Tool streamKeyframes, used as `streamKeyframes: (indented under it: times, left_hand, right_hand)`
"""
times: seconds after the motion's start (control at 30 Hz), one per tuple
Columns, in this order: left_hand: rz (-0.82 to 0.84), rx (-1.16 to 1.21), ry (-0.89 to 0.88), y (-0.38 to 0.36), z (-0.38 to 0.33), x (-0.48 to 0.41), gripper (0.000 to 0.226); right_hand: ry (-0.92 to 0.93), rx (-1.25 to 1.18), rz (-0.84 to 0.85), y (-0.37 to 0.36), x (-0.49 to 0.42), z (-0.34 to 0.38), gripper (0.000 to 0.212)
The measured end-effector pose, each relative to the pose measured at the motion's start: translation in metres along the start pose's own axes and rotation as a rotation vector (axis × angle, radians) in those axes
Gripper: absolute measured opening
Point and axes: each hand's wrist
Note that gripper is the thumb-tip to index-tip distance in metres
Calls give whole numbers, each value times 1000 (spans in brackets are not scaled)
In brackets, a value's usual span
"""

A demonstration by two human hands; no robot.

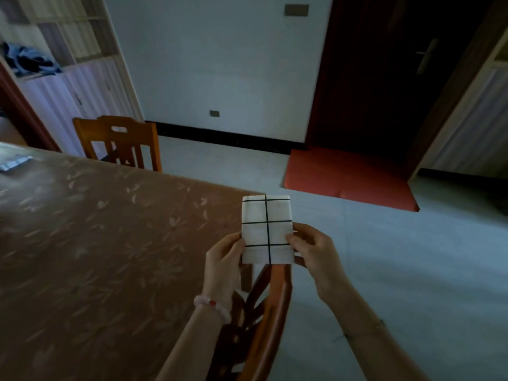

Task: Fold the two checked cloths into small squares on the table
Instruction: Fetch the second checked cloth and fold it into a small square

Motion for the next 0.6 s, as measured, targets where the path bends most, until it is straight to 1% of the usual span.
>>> streamKeyframes:
  times: [0.07,0.2,0.3,0.43,0.6]
  left_hand:
    - [-20,34,19,-41,1,-6,16]
    - [-10,71,-28,-116,-7,-18,22]
    - [-5,67,-53,-159,-8,-34,22]
    - [0,56,-64,-198,-7,-65,21]
    - [48,52,-34,-222,-4,-124,17]
  right_hand:
    - [-4,-19,-5,39,-9,4,20]
    - [13,-11,-6,110,-31,10,22]
    - [13,5,-1,151,-51,13,23]
    - [19,-7,5,188,-83,17,20]
    - [9,0,25,215,-145,18,19]
Point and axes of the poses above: each hand's wrist, its own x-axis away from the middle knuckle, its own y-axis out of the back of the hand, z = x × y, and after that the axes turned 6 degrees about z, right-handed
